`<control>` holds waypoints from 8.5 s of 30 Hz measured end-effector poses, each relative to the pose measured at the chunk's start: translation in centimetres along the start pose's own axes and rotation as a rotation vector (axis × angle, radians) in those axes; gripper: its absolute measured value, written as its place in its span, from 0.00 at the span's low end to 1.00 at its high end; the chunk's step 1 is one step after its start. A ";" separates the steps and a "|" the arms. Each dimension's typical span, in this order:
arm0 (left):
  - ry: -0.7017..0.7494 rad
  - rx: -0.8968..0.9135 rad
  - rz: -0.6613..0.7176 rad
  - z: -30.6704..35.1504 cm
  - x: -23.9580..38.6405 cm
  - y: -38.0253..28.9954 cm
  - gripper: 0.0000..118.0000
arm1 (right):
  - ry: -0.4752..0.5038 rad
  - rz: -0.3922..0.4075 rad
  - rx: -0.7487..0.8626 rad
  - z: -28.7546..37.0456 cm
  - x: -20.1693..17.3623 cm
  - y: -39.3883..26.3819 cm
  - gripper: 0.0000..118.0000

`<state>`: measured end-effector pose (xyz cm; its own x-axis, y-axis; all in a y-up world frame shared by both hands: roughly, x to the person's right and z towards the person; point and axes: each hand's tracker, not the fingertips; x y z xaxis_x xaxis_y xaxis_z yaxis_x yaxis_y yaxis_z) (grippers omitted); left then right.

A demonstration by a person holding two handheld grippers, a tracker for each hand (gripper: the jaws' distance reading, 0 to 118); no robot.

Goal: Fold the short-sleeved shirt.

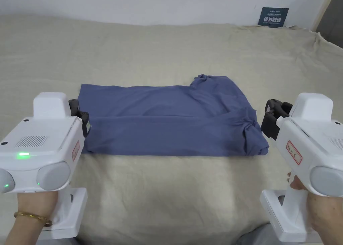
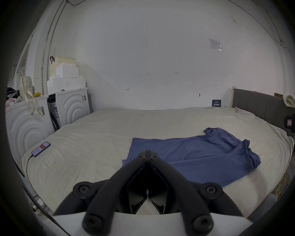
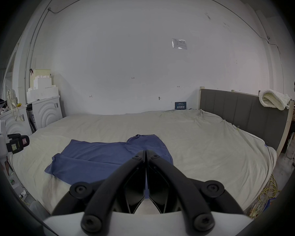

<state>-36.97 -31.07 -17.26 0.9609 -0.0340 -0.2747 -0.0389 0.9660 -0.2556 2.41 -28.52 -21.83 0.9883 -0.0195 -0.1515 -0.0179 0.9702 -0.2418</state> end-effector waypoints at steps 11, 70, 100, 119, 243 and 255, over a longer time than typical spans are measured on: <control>-0.002 0.004 0.007 0.0 0.2 0.1 0.00 | 0.006 0.006 0.002 0.1 -0.2 0.0 0.00; -0.030 -0.507 0.092 -10.5 -3.5 0.8 0.02 | -0.036 0.040 -0.376 -8.3 2.4 2.0 0.01; 0.014 -0.558 0.184 -11.6 -4.0 -2.0 0.02 | -0.019 -0.199 -0.936 -21.9 6.6 -6.3 0.07; -0.007 -0.487 0.286 -4.2 -6.9 -0.4 0.02 | 0.116 -0.137 -0.739 -9.5 8.9 1.2 0.07; -0.023 -0.851 -0.037 -31.3 -3.7 -0.2 0.00 | -0.038 0.033 -0.154 -15.7 -1.4 -0.7 0.00; -0.038 -0.483 0.046 -22.7 -3.9 3.9 0.00 | -0.026 0.011 -0.163 -16.2 -0.1 3.0 0.00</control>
<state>-47.13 -32.95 -38.19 0.9642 0.0239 -0.2641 -0.1955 0.7367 -0.6473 -0.17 -29.55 -38.08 0.9914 -0.0004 -0.1308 -0.0515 0.9180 -0.3931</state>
